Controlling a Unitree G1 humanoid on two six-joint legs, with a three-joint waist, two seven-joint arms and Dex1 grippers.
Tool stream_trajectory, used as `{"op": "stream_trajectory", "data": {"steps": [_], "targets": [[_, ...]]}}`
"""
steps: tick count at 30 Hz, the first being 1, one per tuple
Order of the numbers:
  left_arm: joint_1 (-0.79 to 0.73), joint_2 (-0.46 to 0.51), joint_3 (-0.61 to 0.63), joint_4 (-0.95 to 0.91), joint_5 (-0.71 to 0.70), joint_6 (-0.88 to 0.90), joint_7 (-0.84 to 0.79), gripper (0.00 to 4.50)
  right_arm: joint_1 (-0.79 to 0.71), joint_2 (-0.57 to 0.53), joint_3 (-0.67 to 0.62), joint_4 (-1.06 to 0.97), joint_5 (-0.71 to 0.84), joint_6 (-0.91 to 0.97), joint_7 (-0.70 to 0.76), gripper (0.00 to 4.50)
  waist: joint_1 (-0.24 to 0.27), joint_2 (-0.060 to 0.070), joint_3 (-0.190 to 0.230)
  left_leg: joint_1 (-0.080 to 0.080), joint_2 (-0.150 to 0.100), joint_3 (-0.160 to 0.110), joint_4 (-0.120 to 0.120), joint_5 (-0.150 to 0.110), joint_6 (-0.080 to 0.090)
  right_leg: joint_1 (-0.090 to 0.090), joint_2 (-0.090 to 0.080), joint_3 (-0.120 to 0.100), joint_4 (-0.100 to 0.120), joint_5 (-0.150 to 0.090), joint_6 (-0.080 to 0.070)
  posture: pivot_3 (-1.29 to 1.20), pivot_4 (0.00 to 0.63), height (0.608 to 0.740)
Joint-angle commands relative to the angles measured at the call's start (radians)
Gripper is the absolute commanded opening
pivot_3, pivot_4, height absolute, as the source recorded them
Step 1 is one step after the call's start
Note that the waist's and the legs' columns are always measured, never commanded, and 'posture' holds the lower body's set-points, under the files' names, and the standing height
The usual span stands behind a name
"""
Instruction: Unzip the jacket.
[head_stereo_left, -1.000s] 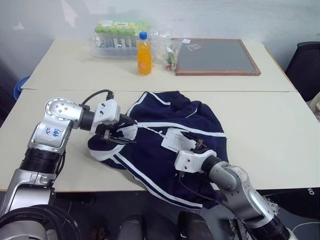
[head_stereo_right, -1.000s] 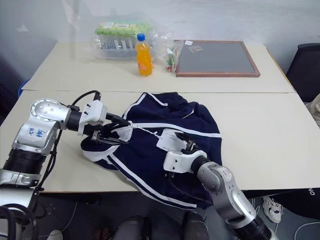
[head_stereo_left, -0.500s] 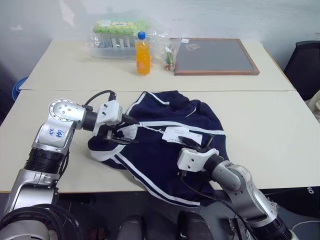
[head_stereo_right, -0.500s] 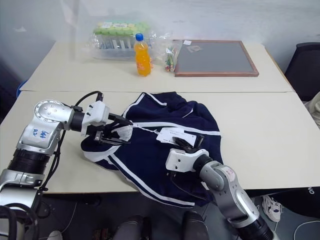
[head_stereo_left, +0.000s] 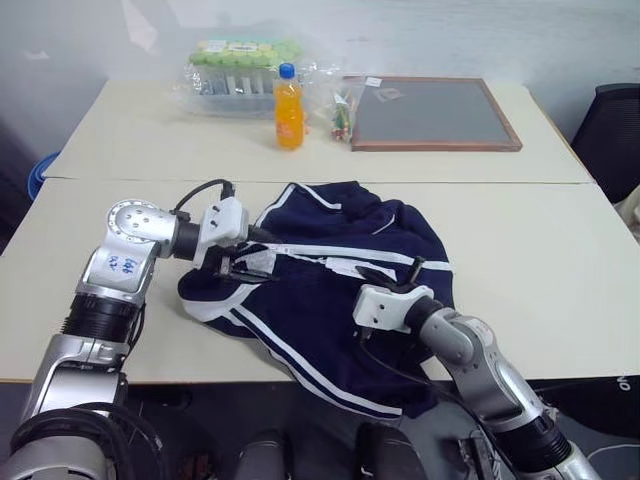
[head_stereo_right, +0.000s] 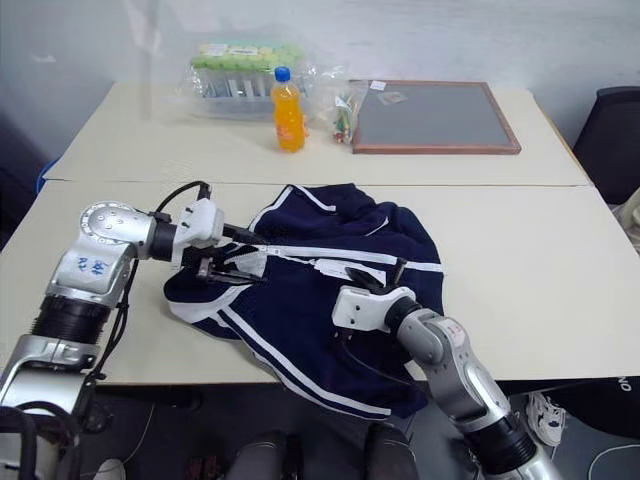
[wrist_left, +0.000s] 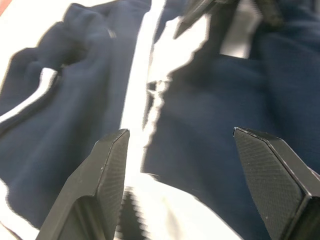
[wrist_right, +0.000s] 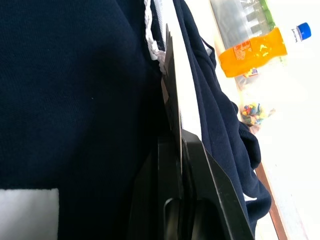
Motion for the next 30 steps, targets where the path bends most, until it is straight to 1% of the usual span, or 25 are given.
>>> {"op": "stream_trajectory", "data": {"steps": [1, 5, 7, 11, 16, 23, 27, 30], "targets": [[-0.087, -0.037, 0.008, 0.146, 0.045, -0.094, 0.051, 3.48, 0.013, -0.001, -0.036, -0.042, 0.023, -0.027, -0.015, 0.05, 0.000, 0.000, 0.000, 0.000, 0.000, 0.000, 0.000, 0.000, 0.000, 0.000, 0.000, 0.000, 0.000, 0.000, 0.000, 0.00, 0.150, 0.740], [-0.153, -0.089, -0.029, 0.318, 0.095, -0.189, 0.019, 3.48, 0.036, 0.001, -0.059, -0.079, 0.030, -0.028, -0.014, 0.05, -0.001, 0.000, 0.000, 0.000, 0.000, 0.000, -0.001, 0.000, 0.000, 0.000, 0.000, 0.000, 0.000, 0.000, 0.000, 0.00, 0.150, 0.740], [-0.177, -0.107, -0.060, 0.411, 0.144, -0.252, 0.022, 3.48, 0.046, 0.013, -0.076, -0.104, 0.038, -0.015, -0.022, 0.05, -0.002, 0.000, 0.000, 0.000, 0.000, 0.000, -0.001, 0.000, 0.000, 0.000, 0.000, 0.000, 0.000, 0.000, 0.000, 0.00, 0.150, 0.740], [-0.207, -0.122, -0.100, 0.569, 0.215, -0.348, 0.020, 3.48, 0.056, 0.025, -0.099, -0.139, 0.034, -0.002, -0.028, 0.05, -0.003, 0.000, 0.000, 0.000, 0.000, 0.001, -0.001, 0.000, 0.000, 0.000, 0.000, 0.000, 0.000, 0.000, 0.000, 0.00, 0.150, 0.740], [-0.228, -0.142, -0.132, 0.728, 0.303, -0.429, 0.112, 3.48, 0.071, 0.048, -0.131, -0.171, 0.042, 0.025, -0.044, 0.05, 0.000, -0.001, -0.001, 0.000, 0.000, 0.000, -0.001, 0.000, 0.000, 0.000, 0.000, 0.000, 0.000, 0.000, 0.000, 0.00, 0.150, 0.740], [-0.234, -0.161, -0.139, 0.811, 0.337, -0.456, 0.156, 3.48, 0.089, 0.123, -0.212, -0.190, 0.070, 0.150, -0.081, 0.05, 0.002, -0.002, -0.006, 0.008, 0.000, -0.002, 0.000, 0.000, 0.000, 0.011, 0.000, -0.002, -0.001, 0.000, 0.000, 0.00, 0.150, 0.740], [-0.231, -0.154, -0.132, 0.809, 0.332, -0.465, 0.137, 3.48, 0.076, 0.170, -0.302, -0.185, 0.112, 0.249, -0.115, 0.05, 0.002, -0.001, -0.006, 0.010, 0.000, -0.003, 0.000, 0.000, 0.001, 0.013, 0.000, -0.002, -0.001, 0.000, 0.000, 0.00, 0.150, 0.740], [-0.226, -0.147, -0.127, 0.806, 0.328, -0.467, 0.129, 3.48, 0.062, 0.175, -0.387, -0.164, 0.153, 0.307, -0.138, 0.05, 0.001, -0.001, -0.006, 0.010, 0.000, -0.002, 0.000, 0.000, 0.001, 0.013, 0.000, -0.001, -0.001, 0.000, 0.000, 0.00, 0.150, 0.740]]}}
